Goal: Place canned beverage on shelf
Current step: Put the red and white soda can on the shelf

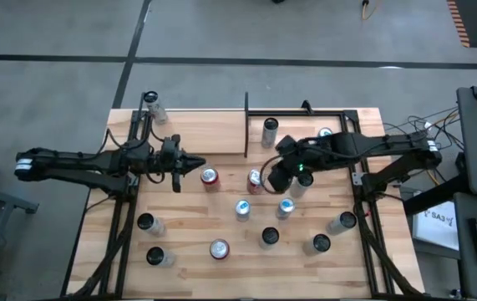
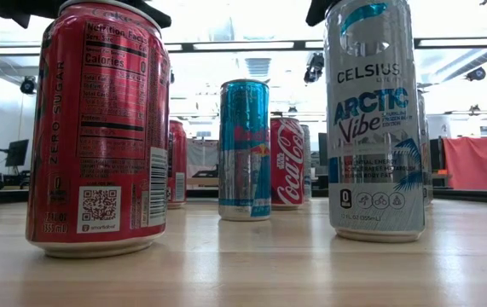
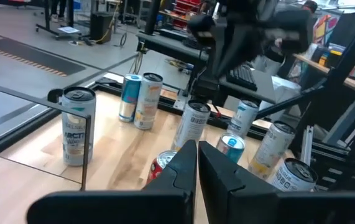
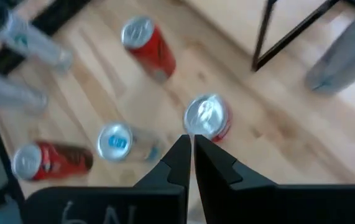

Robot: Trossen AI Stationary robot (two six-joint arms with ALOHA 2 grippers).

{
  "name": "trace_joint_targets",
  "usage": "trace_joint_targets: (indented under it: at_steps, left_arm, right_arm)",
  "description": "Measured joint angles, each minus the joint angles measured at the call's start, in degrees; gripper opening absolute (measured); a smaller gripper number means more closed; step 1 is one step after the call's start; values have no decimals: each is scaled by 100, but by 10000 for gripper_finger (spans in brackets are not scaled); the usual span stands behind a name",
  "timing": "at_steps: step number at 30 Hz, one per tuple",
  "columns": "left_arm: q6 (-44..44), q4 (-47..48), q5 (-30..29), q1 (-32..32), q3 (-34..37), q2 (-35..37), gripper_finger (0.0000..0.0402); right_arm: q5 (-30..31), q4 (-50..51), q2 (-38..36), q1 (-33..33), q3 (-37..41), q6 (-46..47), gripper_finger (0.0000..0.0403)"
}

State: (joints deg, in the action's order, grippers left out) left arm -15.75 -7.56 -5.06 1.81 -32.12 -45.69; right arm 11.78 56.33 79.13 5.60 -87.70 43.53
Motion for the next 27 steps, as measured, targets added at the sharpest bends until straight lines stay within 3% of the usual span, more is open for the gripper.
trace_joint_targets:
  at_steps: [4, 11, 16, 27]
  left_arm:
    - [0, -1, 0, -1, 0, 5, 0]
    - [79, -5, -53, -1, 0, 15, 0]
    - [281, -8, -359, 5, 0, 18, 0]
    - [670, 16, -459, 5, 0, 31, 0]
  right_arm:
    - [-380, 648, 250, -4, 0, 109, 13]
    - [-327, 3212, 411, -423, -46, 1154, 13]
    - [-278, 3333, 380, -601, -46, 958, 13]
    - [-279, 3292, 387, -732, -83, 839, 13]
